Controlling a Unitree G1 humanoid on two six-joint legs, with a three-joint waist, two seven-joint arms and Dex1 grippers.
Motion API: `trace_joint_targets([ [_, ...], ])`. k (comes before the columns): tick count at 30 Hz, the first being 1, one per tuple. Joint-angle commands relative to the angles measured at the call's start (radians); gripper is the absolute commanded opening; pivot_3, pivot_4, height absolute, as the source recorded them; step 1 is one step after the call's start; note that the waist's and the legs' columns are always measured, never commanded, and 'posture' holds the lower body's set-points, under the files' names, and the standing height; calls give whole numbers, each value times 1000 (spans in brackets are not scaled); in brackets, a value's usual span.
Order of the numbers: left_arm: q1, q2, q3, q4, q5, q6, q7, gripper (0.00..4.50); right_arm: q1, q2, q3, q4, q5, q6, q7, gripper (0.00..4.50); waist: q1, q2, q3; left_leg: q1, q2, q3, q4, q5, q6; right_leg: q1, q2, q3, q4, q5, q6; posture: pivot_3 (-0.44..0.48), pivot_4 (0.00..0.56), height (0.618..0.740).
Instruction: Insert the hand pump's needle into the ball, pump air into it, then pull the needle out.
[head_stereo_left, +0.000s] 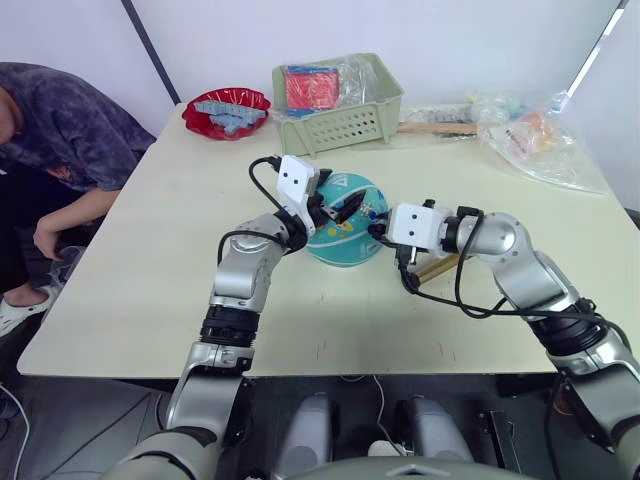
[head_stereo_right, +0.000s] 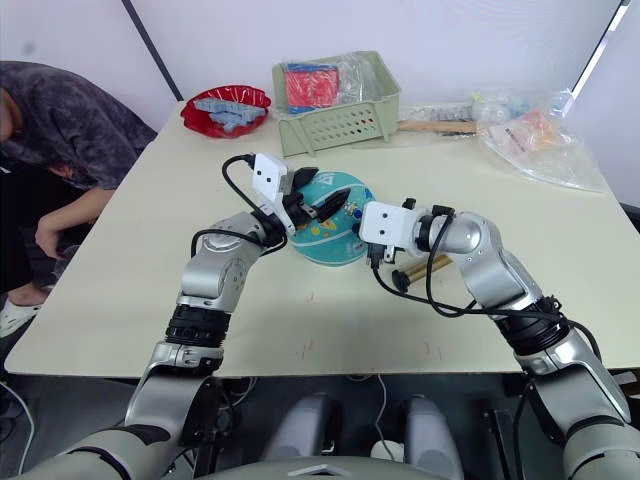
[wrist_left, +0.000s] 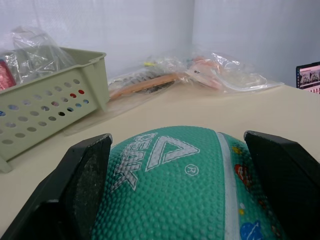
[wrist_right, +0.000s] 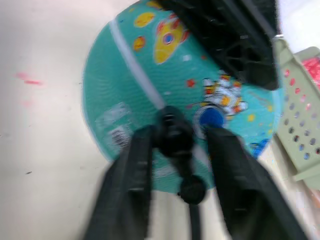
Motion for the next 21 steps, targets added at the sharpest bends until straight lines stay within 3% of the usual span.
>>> trace_joint_targets([
  [1, 38, -21, -46, 78, 27, 35, -6, 4500, 2, -1, -20, -44, -5, -20, 4, 359, 0, 0, 0, 0, 0, 0, 0, 0, 0, 0, 0, 0, 0, 0, 0, 0, 150, 738],
  [11, 78, -53, -56, 100, 71, 17, 62, 4500, 95, 33, -112, -106, 81, 135, -26, 360, 9, 0, -1, 0, -1, -2, 0, 0, 0, 1, 0, 0, -2, -1, -1, 0, 150, 738],
  [21, 78, -84, -84, 256, 156, -75, 114, 4500, 169, 15, -201, -259, 192, 319, -27, 360, 29, 7, -5, 0, -3, -8, -1, 0, 0, 9, -1, -1, -14, -1, 0, 0, 150, 738],
])
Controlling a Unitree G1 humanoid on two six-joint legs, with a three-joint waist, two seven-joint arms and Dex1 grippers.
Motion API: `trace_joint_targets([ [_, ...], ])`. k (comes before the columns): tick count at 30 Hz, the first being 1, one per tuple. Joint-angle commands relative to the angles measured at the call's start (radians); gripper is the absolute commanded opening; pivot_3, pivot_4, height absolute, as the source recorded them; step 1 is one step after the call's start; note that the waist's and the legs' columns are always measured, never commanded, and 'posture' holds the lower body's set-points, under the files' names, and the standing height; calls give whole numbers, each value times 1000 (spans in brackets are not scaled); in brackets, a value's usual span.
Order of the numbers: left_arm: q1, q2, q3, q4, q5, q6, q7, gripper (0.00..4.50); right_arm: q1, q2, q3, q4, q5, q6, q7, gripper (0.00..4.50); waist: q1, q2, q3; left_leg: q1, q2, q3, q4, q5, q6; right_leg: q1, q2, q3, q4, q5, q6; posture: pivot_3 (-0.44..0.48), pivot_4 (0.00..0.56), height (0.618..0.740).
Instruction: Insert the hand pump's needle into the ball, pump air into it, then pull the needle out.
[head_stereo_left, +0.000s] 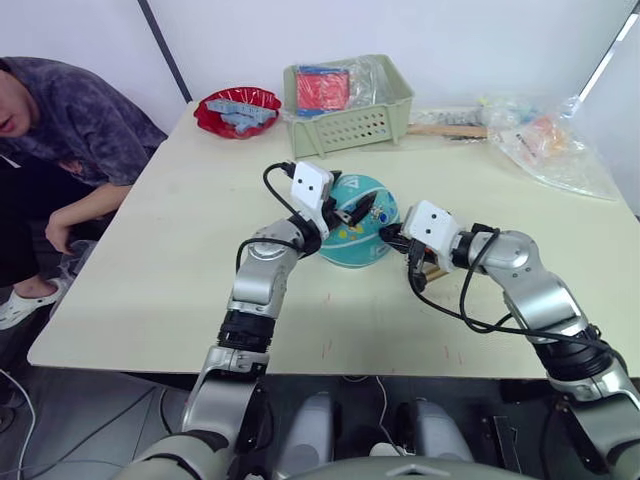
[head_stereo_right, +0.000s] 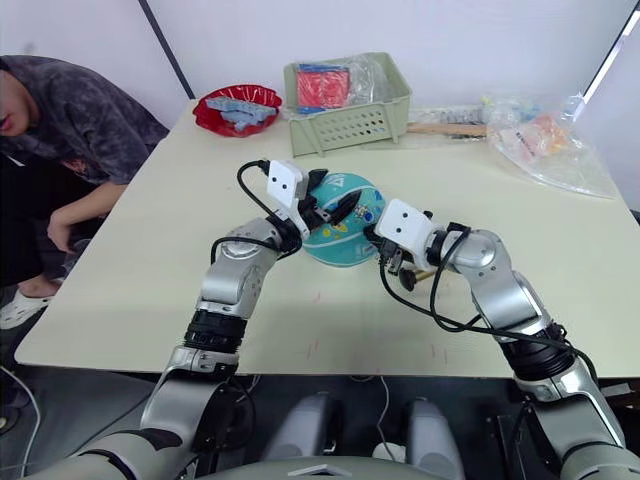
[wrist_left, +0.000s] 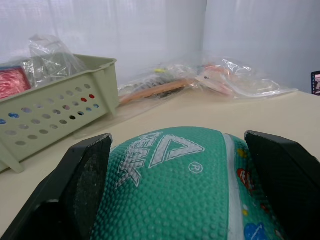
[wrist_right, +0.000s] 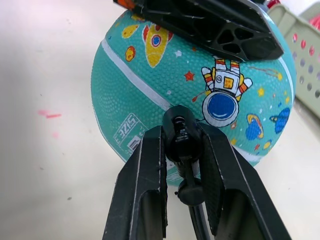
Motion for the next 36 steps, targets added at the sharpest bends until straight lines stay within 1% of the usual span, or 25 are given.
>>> trace_joint_targets([
  [1, 57, 1, -43, 215, 79, 41, 40, 4500, 17, -34, -49, -103, 44, 29, 19, 360, 3, 0, 0, 0, -2, -2, 0, 0, 0, 1, -1, 0, 0, -1, 2, 0, 150, 738],
  [5, 54, 2, -51, 247, 82, 20, 43, 4500, 24, -52, -69, -148, 73, 88, 20, 360, 13, 0, 0, -1, -10, -9, -1, 0, 1, 4, -9, -3, -1, -4, 6, 0, 150, 738],
  [14, 59, 3, -70, 271, 78, 4, 44, 4500, -4, -126, -108, -200, 144, 164, 43, 360, 25, 2, -1, -9, -15, -20, -1, 0, 1, 3, -14, -14, -4, -6, 9, 0, 150, 738],
  [17, 61, 4, -73, 274, 78, 1, 45, 4500, -16, -165, -123, -203, 171, 177, 57, 360, 26, 2, -1, -12, -16, -24, -1, 0, 1, 4, -15, -18, -8, -6, 9, 0, 150, 738],
  [24, 63, 4, -77, 281, 77, -4, 50, 4500, -15, -227, -143, -215, 222, 186, 66, 360, 36, 3, -2, -15, -20, -31, -2, -1, 3, 7, -18, -25, -15, -6, 10, 0, 150, 738],
  [32, 60, 7, -83, 294, 77, -9, 54, 4500, -17, -273, -153, -231, 269, 192, 54, 360, 42, 3, -2, -16, -30, -36, -5, -2, 4, 8, -27, -29, -15, -9, 17, 0, 150, 738],
  [36, 57, 8, -83, 301, 76, -11, 55, 4500, -17, -286, -158, -239, 284, 192, 47, 360, 43, 3, -2, -17, -31, -37, -5, -2, 5, 8, -28, -31, -16, -9, 19, 0, 150, 738],
])
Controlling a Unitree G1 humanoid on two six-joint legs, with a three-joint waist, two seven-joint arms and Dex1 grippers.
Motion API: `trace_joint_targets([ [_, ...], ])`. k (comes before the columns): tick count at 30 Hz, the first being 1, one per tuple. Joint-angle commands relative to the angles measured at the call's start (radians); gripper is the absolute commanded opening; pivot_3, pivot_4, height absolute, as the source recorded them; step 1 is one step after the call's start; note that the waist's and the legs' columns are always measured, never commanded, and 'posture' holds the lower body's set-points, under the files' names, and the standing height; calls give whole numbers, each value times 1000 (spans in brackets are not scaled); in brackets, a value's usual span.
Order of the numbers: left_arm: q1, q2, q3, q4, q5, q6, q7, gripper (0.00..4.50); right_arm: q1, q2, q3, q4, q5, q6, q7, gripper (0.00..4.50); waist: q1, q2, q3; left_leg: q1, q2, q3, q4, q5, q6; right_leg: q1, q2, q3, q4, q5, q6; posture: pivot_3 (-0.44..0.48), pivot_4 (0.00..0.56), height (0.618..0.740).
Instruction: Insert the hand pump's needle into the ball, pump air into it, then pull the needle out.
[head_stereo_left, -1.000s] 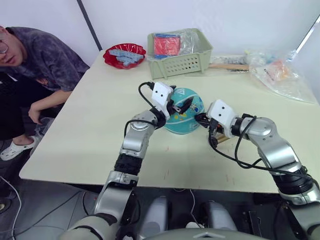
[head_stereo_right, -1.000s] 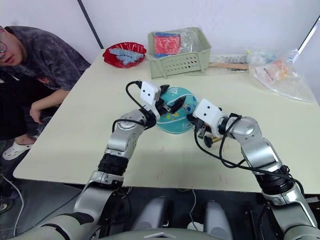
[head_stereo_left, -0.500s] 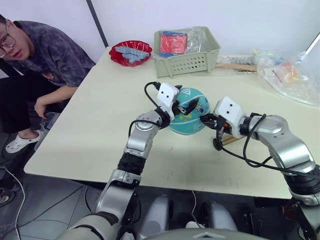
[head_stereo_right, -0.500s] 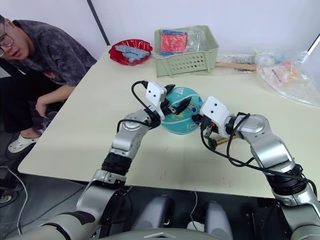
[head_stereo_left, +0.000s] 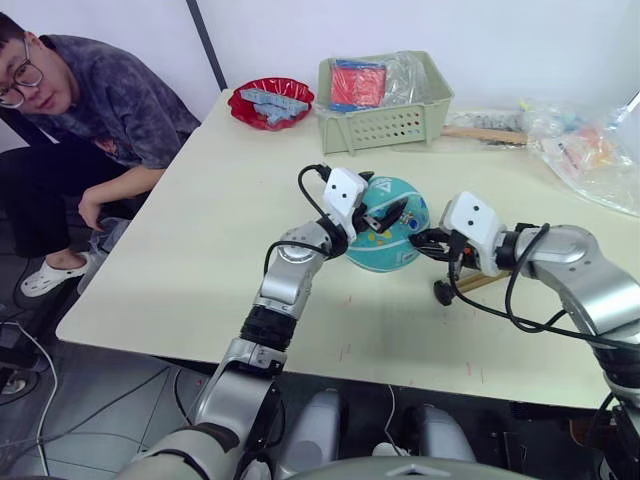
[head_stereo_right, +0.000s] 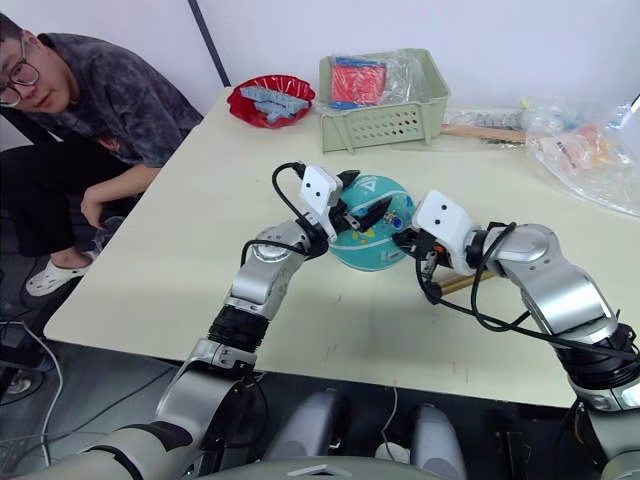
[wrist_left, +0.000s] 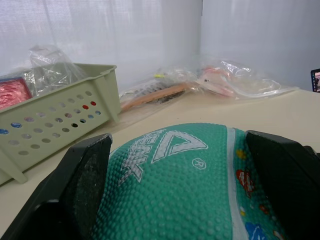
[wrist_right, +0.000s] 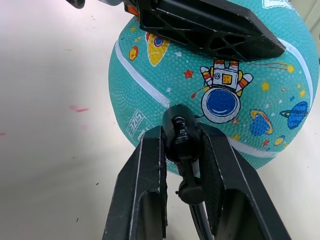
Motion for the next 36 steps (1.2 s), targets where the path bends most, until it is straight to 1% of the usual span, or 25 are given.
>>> trace_joint_targets([
  [1, 88, 43, 8, 240, 68, 90, 53, 4500, -12, -44, -106, -102, 41, -8, 18, 360, 1, 0, 0, 0, 0, 0, 0, 0, 0, 0, 0, 0, 0, 0, 0, 0, 150, 738],
  [4, 86, 43, 8, 244, 68, 88, 53, 4500, -8, -50, -110, -107, 47, -16, 15, 360, 1, 2, -1, 0, -2, -1, 0, 0, 0, 0, -1, -1, 0, 0, 2, 0, 150, 738],
  [8, 82, 45, 7, 251, 70, 87, 55, 4500, 22, -70, -131, -127, 52, -38, 14, 360, 3, 2, -1, -1, -9, 0, 0, -2, 5, 1, -7, 0, -1, -3, 8, 0, 150, 738],
  [14, 83, 46, -1, 254, 68, 85, 57, 4500, 65, -93, -157, -153, 64, -50, 17, 360, 8, 2, -1, -1, -10, -4, 0, -2, 5, 2, -8, -3, -1, -4, 9, 0, 150, 738],
  [21, 82, 50, -11, 257, 66, 85, 56, 4500, 83, -130, -188, -158, 85, -50, 25, 360, 9, 2, -1, -1, -17, -4, -1, -2, 5, 3, -16, -4, -1, -6, 14, 0, 150, 738],
  [30, 86, 52, -12, 253, 66, 87, 53, 4500, 104, -155, -210, -156, 117, -63, 22, 360, 4, 2, -2, -1, -17, -5, -1, -3, 6, 3, -16, -4, 0, -7, 14, 0, 150, 738],
  [34, 87, 47, -5, 256, 68, 84, 45, 4500, 126, -159, -233, -152, 124, -76, 26, 360, -31, -2, -17, 7, -17, -7, -1, -4, 9, 7, -13, -1, 0, -7, 14, 0, 150, 738],
  [35, 86, 45, -4, 257, 68, 83, 43, 4500, 132, -156, -237, -151, 124, -79, 27, 360, -42, -1, -17, 11, -16, -9, -1, -5, 9, 9, -11, 1, 0, -9, 15, 0, 150, 738],
  [36, 85, 44, -3, 257, 67, 80, 41, 4500, 138, -153, -240, -150, 123, -84, 27, 360, -46, -1, -18, 19, -16, -10, -2, -6, 7, 16, -10, 2, 0, -10, 13, 0, 150, 738],
])
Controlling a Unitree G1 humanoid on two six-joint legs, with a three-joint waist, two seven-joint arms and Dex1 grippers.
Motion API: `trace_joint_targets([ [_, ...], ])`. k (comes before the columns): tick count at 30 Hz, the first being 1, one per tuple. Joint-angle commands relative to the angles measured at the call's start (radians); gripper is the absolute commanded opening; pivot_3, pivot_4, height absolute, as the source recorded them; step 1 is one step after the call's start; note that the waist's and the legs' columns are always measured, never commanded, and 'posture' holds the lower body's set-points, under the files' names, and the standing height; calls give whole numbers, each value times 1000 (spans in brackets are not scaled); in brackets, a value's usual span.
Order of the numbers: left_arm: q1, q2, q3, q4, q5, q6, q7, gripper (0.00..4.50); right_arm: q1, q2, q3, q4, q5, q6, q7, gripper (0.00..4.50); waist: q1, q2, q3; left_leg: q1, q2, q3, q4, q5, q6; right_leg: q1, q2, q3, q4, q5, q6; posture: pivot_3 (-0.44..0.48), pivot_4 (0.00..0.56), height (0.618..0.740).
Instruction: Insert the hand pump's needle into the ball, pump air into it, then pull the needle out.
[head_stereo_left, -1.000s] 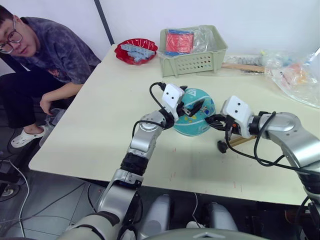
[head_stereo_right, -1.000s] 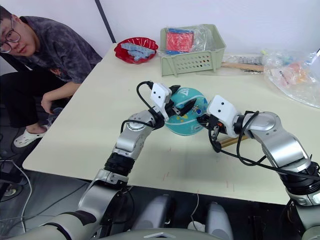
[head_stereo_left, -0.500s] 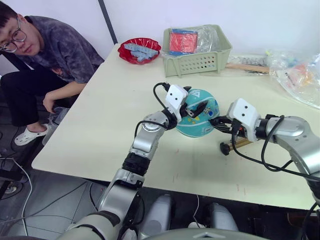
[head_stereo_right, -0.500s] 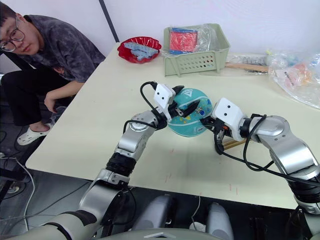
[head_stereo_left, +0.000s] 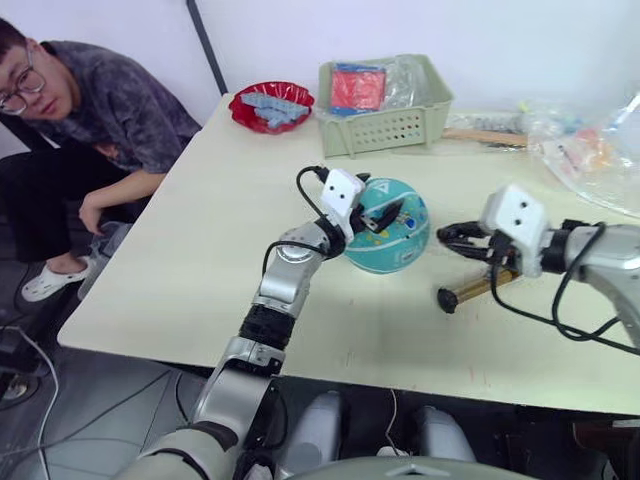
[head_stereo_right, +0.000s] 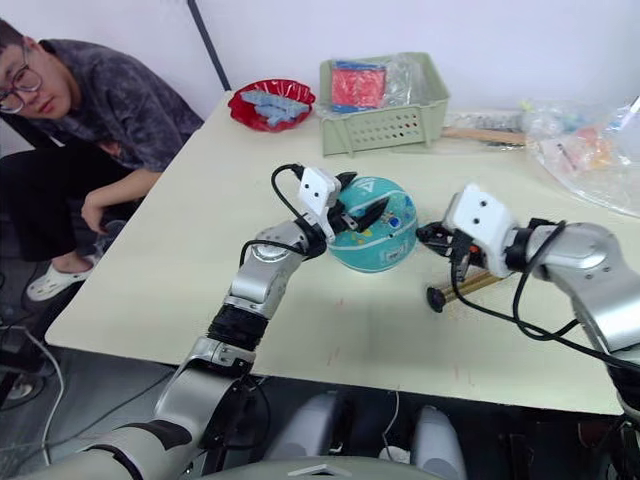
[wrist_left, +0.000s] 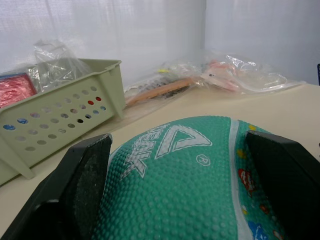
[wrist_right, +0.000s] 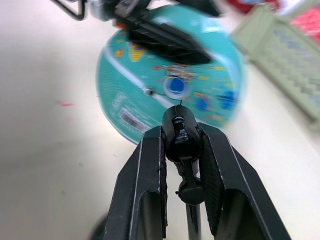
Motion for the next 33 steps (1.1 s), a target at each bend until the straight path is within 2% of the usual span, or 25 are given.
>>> trace_joint_targets([
  [1, 86, 16, -20, 175, 64, 90, 26, 4500, 13, 5, -33, -22, 9, -34, 1, 360, -9, 0, 0, 3, 0, 0, -2, -2, -3, 2, -1, 1, 0, 0, 0, 0, 150, 738],
  [5, 79, 5, -12, 152, 50, 86, 9, 4500, 62, 22, -33, 17, -20, -94, -13, 360, -18, 1, -1, 7, 1, 1, -5, -1, -5, 2, -9, 3, 0, 2, 1, 0, 150, 738],
  [8, 71, 1, -4, 125, 39, 90, -5, 4500, 99, 51, -31, 56, -52, -157, -38, 360, -14, 1, -1, 6, 0, 2, -5, 0, -6, 0, -7, 2, 0, 7, 4, 0, 150, 738],
  [12, 46, 1, 18, 39, 1, 110, -36, 4500, 169, 120, 4, 155, -166, -346, -104, 360, -3, 1, -1, 3, -1, 3, -5, 2, -2, -5, -1, 5, 0, 7, 4, 0, 150, 738],
  [16, 29, 13, 34, -42, -19, 157, -58, 4500, 201, 175, 11, 218, -212, -484, -126, 360, -5, 0, 1, -2, -4, 3, -6, 4, 0, -19, 6, 21, 1, 12, 3, 0, 150, 738],
  [20, 13, 31, 42, -118, -45, 204, -94, 4500, 237, 222, 18, 271, -247, -588, -146, 360, -5, -4, 5, -3, -5, 4, -6, 4, 0, -24, 9, 28, 1, 15, 0, 0, 150, 738],
  [23, -13, 50, 51, -173, -64, 234, -125, 4500, 255, 240, 22, 319, -280, -668, -157, 360, -5, -6, 7, -5, -5, 6, -6, 4, 0, -29, 11, 33, 1, 17, -1, 0, 150, 738],
  [28, -50, 76, 67, -253, -100, 284, -165, 4500, 276, 249, 23, 382, -308, -760, -158, 360, -6, -10, 12, -17, -6, 10, -6, 7, -5, -46, 17, 47, 1, 25, -3, 0, 150, 738],
  [33, -65, 113, 86, -346, -144, 334, -209, 4500, 294, 262, 10, 420, -310, -830, -166, 360, -11, -13, 21, -18, -6, 13, -7, 7, -5, -51, 20, 55, 1, 25, -3, 0, 150, 738],
])
